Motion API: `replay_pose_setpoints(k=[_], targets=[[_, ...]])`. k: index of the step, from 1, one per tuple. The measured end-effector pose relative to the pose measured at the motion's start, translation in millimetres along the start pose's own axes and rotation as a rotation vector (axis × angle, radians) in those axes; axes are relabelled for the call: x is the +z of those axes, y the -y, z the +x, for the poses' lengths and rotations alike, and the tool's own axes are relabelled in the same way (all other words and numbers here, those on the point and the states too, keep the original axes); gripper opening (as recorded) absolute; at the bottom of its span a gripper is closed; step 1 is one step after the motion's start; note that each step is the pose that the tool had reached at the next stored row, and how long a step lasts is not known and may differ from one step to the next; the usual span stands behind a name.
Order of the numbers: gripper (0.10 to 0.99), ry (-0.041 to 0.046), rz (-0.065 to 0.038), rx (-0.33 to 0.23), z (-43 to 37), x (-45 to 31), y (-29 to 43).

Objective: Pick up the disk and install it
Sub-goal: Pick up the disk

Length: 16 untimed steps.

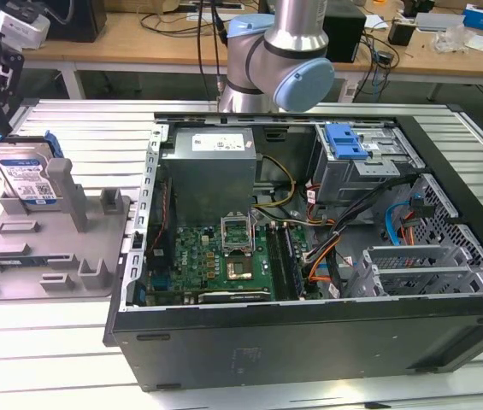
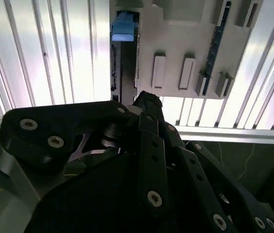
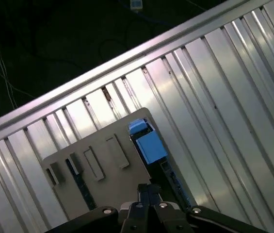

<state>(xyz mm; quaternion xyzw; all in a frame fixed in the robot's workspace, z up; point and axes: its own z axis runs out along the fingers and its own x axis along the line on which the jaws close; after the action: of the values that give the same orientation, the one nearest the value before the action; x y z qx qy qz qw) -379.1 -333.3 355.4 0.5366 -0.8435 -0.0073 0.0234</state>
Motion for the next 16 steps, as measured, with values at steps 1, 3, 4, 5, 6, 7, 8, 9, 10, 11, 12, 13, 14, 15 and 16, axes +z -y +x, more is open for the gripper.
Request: replay_pose_setpoints(k=[1,3,4,5,6,7,8,9,10,11,12,13,14,15,16], targets=[[0.106,-0.0005,0.002,-0.025,0.0,0.2,0.0],[0.106,-0.0017,0.004,-0.067,0.0,0.4,0.0],[0.106,-0.0021,0.005,-0.084,0.0,0.6,0.0],[0.106,-0.0027,0.006,-0.103,0.0,0.7,0.0],[0.106,-0.0033,0.006,-0.121,0.0,0.8,0.0],[0.106,-0.0043,0.008,-0.157,0.0,1.0,0.0],[0.106,-0.0056,0.011,-0.206,0.0,1.4,0.1],[0.169,-0.0065,0.013,-0.242,-0.1,1.8,0.1],[0.235,-0.0073,0.015,-0.271,-0.1,2.1,0.1],[0.298,-0.0085,0.017,-0.317,-0.1,2.6,0.1],[0.298,-0.0091,0.019,-0.342,-0.1,2.8,0.1],[0.357,-0.0096,0.02,-0.362,-0.1,3.0,0.1],[0.416,-0.01,0.022,-0.382,-0.1,3.3,0.1],[0.482,-0.0103,0.023,-0.4,-0.1,3.5,0.1],[0.482,-0.0106,0.026,-0.426,-0.1,3.9,0.2]])
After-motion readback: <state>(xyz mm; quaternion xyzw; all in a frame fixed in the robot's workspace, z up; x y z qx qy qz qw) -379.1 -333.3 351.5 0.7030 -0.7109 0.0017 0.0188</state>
